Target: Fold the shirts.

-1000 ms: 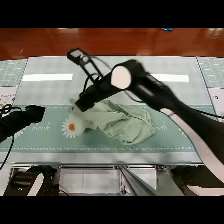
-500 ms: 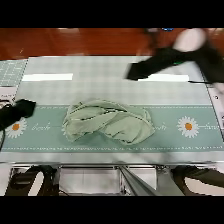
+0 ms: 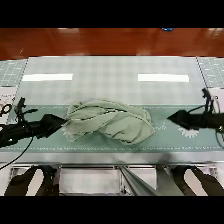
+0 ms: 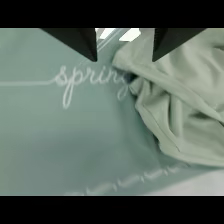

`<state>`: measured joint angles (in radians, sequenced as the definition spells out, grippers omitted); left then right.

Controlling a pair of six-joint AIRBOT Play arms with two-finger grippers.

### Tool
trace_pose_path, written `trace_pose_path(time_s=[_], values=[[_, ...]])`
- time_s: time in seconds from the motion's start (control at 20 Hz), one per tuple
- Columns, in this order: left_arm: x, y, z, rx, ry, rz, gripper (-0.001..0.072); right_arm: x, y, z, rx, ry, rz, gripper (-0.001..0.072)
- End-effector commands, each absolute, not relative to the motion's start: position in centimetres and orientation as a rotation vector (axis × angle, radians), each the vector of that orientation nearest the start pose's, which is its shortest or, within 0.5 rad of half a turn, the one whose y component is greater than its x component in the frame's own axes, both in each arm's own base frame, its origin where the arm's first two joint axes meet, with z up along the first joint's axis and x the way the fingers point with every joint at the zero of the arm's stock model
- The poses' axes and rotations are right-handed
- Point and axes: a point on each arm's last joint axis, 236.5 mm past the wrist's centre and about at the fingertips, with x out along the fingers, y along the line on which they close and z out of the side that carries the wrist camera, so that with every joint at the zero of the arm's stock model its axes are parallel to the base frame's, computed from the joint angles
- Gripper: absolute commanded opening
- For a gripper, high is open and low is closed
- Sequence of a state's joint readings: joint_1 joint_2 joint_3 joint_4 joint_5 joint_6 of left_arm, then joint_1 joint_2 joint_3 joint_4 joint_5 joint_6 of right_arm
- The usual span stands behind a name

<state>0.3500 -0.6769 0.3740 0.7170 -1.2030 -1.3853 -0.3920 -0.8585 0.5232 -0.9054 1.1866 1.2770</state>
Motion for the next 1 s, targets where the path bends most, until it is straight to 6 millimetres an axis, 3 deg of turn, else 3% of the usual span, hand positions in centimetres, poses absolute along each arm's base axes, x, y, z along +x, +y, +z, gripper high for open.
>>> trace_pose_path(time_s=[0.0, 0.15, 0.3, 0.45, 0.5, 0.55, 0.95], values=[[22.1, -9.7, -3.6, -0.908, 1.255, -0.276, 0.0507, 22.5, 5.2, -5.7, 0.758, 1.285, 0.177, 0.0405], [21.7, -9.7, -5.5, -0.916, 1.332, -0.273, 0.0507, 22.6, 5.2, -5.6, 0.768, 1.278, 0.179, 0.0405], [21.2, -11.0, -7.3, -0.902, 1.412, -0.316, 0.0507, 22.6, 5.3, -5.5, 0.772, 1.277, 0.181, 0.0405], [23.5, -13.5, -7.7, -0.914, 1.341, -0.372, 0.0502, 22.5, 5.8, -5.5, 0.769, 1.291, 0.192, 0.0405], [24.0, -14.1, -7.9, -0.899, 1.329, -0.386, 0.0316, 22.2, 6.6, -5.5, 0.761, 1.308, 0.209, 0.0405], [24.0, -14.6, -8.0, -0.855, 1.331, -0.42, 0.0028, 21.9, 7.4, -5.6, 0.741, 1.328, 0.228, 0.0405], [24.4, -15.0, -7.8, -0.821, 1.329, -0.452, 0.0022, 19.4, 10.8, -8.8, 0.641, 1.534, 0.276, 0.0405]])
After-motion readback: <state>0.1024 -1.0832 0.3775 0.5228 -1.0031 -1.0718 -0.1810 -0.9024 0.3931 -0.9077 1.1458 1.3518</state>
